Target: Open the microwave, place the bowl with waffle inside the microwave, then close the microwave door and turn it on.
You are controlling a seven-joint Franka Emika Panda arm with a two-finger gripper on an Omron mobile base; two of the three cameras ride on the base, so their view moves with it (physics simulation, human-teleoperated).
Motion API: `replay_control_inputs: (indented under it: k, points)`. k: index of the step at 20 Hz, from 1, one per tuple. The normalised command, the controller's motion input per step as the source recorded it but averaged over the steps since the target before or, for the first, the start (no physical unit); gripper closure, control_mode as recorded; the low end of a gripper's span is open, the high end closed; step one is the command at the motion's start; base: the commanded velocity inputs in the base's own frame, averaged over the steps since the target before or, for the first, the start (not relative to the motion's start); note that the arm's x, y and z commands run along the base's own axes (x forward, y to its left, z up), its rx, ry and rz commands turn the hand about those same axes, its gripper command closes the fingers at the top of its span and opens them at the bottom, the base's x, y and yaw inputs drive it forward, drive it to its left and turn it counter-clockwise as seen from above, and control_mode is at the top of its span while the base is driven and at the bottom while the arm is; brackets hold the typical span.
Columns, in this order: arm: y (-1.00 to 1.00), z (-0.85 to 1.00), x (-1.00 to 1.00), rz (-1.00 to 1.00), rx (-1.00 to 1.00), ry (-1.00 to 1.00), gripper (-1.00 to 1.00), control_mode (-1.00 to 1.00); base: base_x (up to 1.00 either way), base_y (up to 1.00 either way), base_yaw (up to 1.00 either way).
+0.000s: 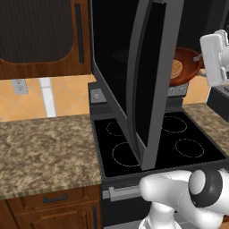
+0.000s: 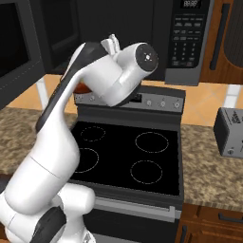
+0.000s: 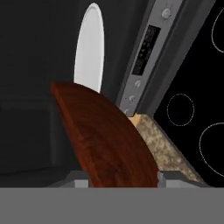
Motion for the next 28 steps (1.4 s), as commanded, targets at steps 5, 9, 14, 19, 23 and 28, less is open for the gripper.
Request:
replay_control_inputs:
  k: [5,9,14,19,23,28]
  points:
    - [0.00,0.49,0.35,0.00,0.13,0.00,1.00,-1.00,0.00,0.00,0.00]
    - [0.10,0.14,0.64,-0.17,0.08,0.00,1.00,-1.00,0.00,0.00,0.00]
    - [0.06,-0.01,0.54,-0.28,0.01,0.00,1.00,-1.00,0.00,0.00,0.00]
    - [0.13,-0.42,0.27,-0.19,0.00,0.02,1.00,-1.00,0.00,0.00,0.00]
    - [0.28,-0.68,0.37,-0.05,0.00,0.17,1.00,-1.00,0.00,0.00,0.00]
    - [0.02,-0.10,0.54,-0.03,0.09,0.04,1.00,-1.00,0.00,0.00,0.00]
